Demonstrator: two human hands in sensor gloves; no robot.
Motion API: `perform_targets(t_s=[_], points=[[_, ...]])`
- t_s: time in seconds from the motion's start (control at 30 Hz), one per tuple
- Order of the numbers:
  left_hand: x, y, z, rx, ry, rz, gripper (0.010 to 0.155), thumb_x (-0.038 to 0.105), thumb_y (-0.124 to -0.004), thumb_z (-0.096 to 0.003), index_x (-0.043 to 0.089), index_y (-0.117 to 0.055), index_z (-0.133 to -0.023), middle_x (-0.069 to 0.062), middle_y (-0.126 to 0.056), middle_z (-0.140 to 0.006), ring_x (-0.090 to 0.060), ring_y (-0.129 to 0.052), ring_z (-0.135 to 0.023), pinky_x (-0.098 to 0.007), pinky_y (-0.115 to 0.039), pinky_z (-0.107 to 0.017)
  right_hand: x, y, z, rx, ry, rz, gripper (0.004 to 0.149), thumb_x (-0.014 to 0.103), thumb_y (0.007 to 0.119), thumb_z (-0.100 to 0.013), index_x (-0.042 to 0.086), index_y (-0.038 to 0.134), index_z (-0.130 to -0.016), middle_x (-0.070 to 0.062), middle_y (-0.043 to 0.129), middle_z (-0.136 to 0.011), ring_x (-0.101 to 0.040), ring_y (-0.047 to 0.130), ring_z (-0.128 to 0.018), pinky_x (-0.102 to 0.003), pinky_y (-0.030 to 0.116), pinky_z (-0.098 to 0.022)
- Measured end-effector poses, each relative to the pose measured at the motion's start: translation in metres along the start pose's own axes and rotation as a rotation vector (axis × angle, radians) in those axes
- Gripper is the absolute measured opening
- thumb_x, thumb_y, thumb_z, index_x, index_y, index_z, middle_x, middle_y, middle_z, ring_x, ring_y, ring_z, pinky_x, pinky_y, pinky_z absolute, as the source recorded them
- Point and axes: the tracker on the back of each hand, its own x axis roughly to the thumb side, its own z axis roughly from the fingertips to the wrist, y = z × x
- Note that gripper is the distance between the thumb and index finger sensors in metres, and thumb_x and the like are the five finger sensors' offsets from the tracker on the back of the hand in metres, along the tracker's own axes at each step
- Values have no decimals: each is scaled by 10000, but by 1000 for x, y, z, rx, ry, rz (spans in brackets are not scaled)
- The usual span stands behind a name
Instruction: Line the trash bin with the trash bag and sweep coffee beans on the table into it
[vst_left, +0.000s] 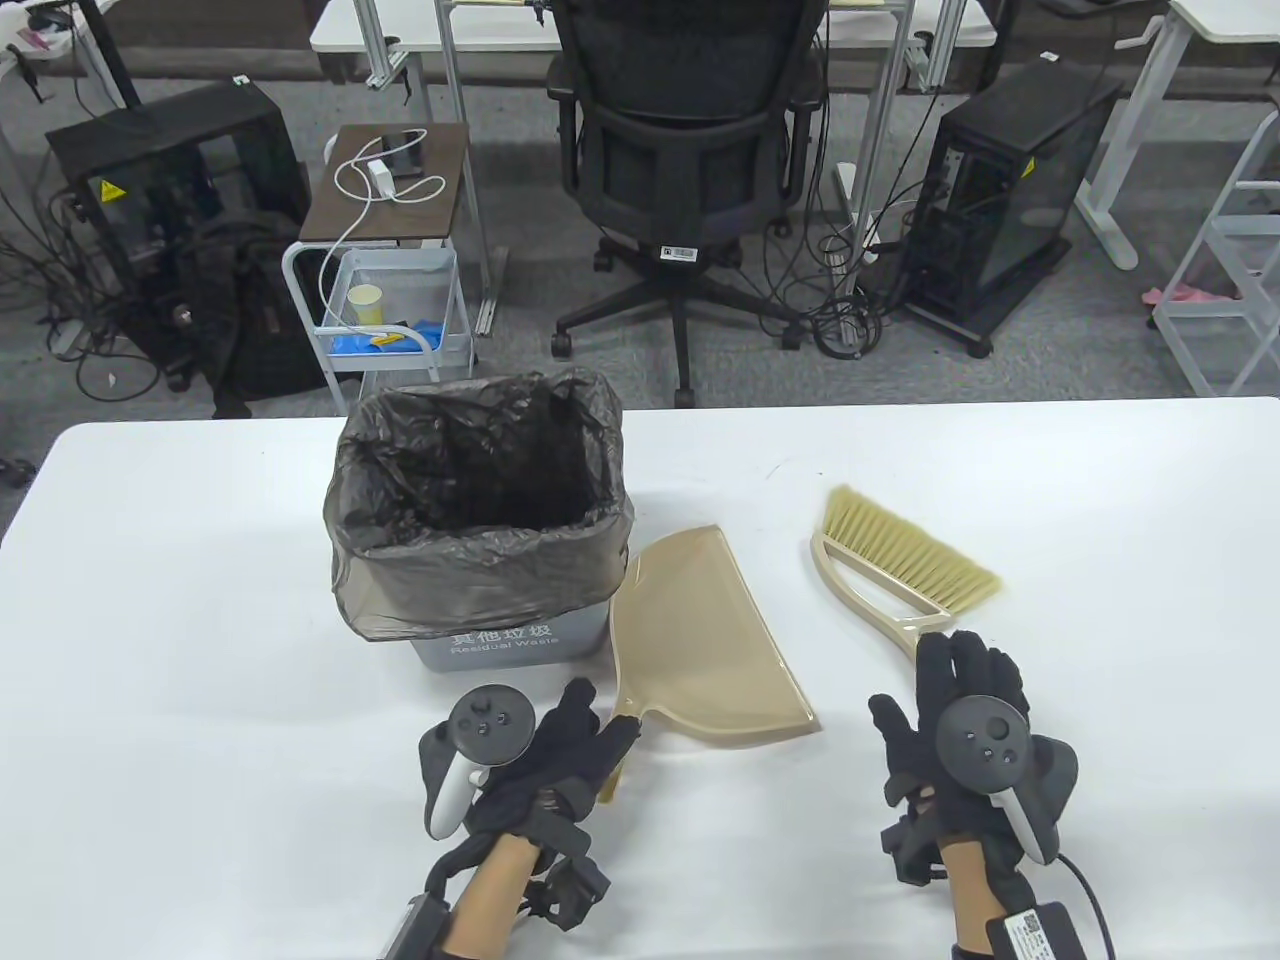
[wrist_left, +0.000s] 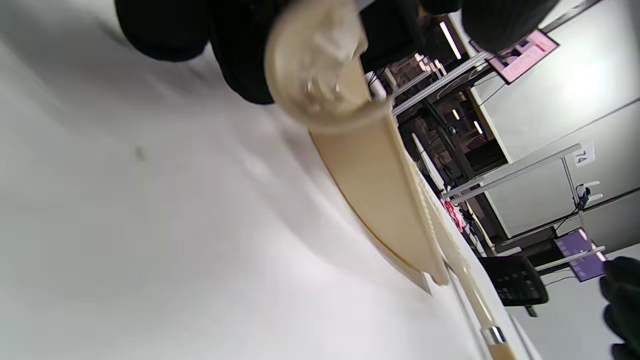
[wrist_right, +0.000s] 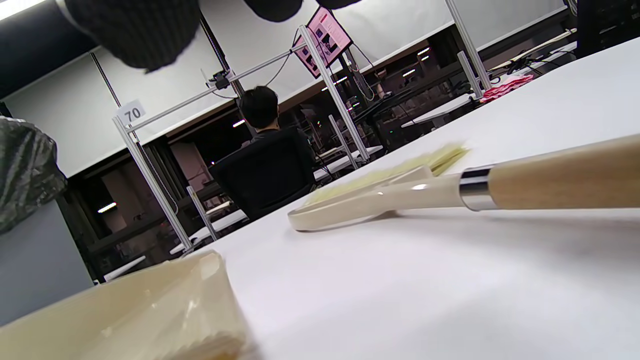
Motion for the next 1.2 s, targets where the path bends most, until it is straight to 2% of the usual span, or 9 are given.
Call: perform_targets(t_s=[0.13,0.2,0.33,0.4,0.57,0.73,0.83,0.9,1.2], points=[[14,22,26,220,-95,-143,863,648,-689,-576,111,-364,-1169,-238,-409,-1199,-392,-733,-999,-606,-661,-676,7,-2,3,13,-50,-74,804,532,732,-403,238,354,-1049,-144,271,-1118,-479,213,-1012,-645,272,-712],[24,31,42,366,-161,-257,879,659,-696,-567,116,-355,-1168,-227,-406,-1204,-391,-713,-1016,-611,-652,-684,13,-2,6,37,-98,-119,811,551,726,-400,250,348,-1050,-132,282,-1123,-466,228,-1022,-643,282,-717],[38,35,60,490,-241,-392,877,658,-714,-560,140,-351,-1168,-194,-407,-1214,-380,-685,-1037,-612,-630,-704,25,-2,12,53,-175,-131,820,598,705,-389,264,353,-1049,-101,345,-1124,-438,289,-1040,-639,311,-727],[44,33,65,509,-275,-430,865,645,-729,-559,145,-372,-1166,-183,-417,-1215,-377,-671,-1047,-622,-613,-715,31,-1,14,69,-214,-144,824,616,695,-384,268,354,-1049,-97,357,-1123,-433,302,-1043,-640,318,-727],[55,24,71,532,-336,-538,860,625,-751,-554,153,-371,-1164,-163,-392,-1227,-382,-620,-1082,-665,-546,-748,49,3,24,109,-325,-138,835,638,683,-379,281,341,-1052,-88,371,-1126,-425,339,-1047,-641,348,-729],[62,13,62,528,-326,-644,864,597,-793,-543,159,-378,-1161,-156,-409,-1224,-370,-643,-1072,-670,-544,-750,58,36,20,234,-336,1,843,616,700,-384,289,300,-1049,-81,364,-1125,-417,386,-1042,-634,390,-724],[58,3,50,463,-308,-686,847,576,-798,-548,156,-388,-1158,-160,-422,-1220,-369,-655,-1065,-669,-551,-746,55,54,16,316,-312,90,838,602,705,-389,272,308,-1049,-111,309,-1123,-446,263,-1034,-628,267,-727],[54,-4,42,418,-285,-706,836,574,-790,-551,155,-394,-1157,-159,-434,-1217,-369,-668,-1058,-666,-560,-743,52,61,13,332,-294,147,826,595,706,-390,271,328,-1049,-119,290,-1123,-447,210,-1032,-629,231,-723],[40,-19,29,321,-218,-732,827,581,-760,-559,152,-386,-1159,-169,-432,-1214,-373,-667,-1057,-657,-568,-740,37,61,9,327,-235,110,820,584,707,-394,250,339,-1046,-133,303,-1114,-458,233,-1020,-630,250,-715]])
